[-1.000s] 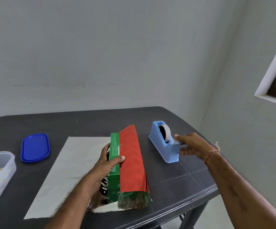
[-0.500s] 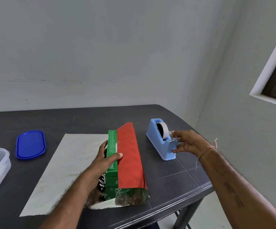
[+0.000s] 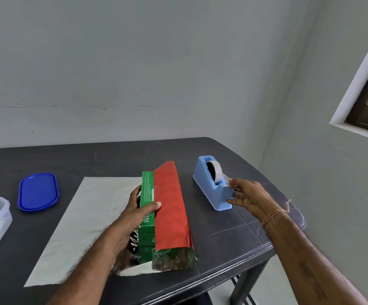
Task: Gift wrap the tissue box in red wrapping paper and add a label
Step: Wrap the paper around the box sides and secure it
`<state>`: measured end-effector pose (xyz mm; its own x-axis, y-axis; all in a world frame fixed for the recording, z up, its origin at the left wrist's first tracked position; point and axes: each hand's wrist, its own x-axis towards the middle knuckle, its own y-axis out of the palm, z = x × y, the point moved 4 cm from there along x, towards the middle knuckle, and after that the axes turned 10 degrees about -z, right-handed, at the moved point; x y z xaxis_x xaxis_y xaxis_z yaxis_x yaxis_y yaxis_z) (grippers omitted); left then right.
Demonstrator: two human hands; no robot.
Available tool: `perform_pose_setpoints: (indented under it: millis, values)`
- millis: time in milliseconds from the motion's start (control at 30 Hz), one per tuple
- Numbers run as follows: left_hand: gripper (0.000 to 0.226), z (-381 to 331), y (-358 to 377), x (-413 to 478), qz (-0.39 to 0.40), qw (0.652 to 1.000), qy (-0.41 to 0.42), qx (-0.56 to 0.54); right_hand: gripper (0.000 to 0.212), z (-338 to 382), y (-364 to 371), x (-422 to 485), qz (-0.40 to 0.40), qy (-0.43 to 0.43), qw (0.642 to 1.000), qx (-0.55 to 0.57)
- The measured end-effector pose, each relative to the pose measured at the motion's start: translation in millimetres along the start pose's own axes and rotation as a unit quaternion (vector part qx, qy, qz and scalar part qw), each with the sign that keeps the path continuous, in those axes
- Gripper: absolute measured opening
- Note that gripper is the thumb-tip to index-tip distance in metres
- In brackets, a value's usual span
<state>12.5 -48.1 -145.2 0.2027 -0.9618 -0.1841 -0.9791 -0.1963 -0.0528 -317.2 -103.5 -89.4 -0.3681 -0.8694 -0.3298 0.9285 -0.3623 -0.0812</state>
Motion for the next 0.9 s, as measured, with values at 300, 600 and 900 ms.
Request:
perform_pose_setpoints:
  millis: [300, 600, 900]
  values:
    - [0.090, 0, -1, -1, 0.002, 1.000, -0.005, 0.001, 0.047, -37, -7, 3, -0.011, -0.019, 0.996, 0.089]
    - [0.090, 0, -1, -1, 0.001, 1.000, -0.010, 0.005, 0.022, -52, -1, -5, -0.014, -0.057, 0.990, 0.126]
    - [0.103, 1, -1, 2, -0.001, 1.000, -0.008, 0.006, 0.010, -74, 3, 10, -0.121, -0.098, 0.987, 0.051]
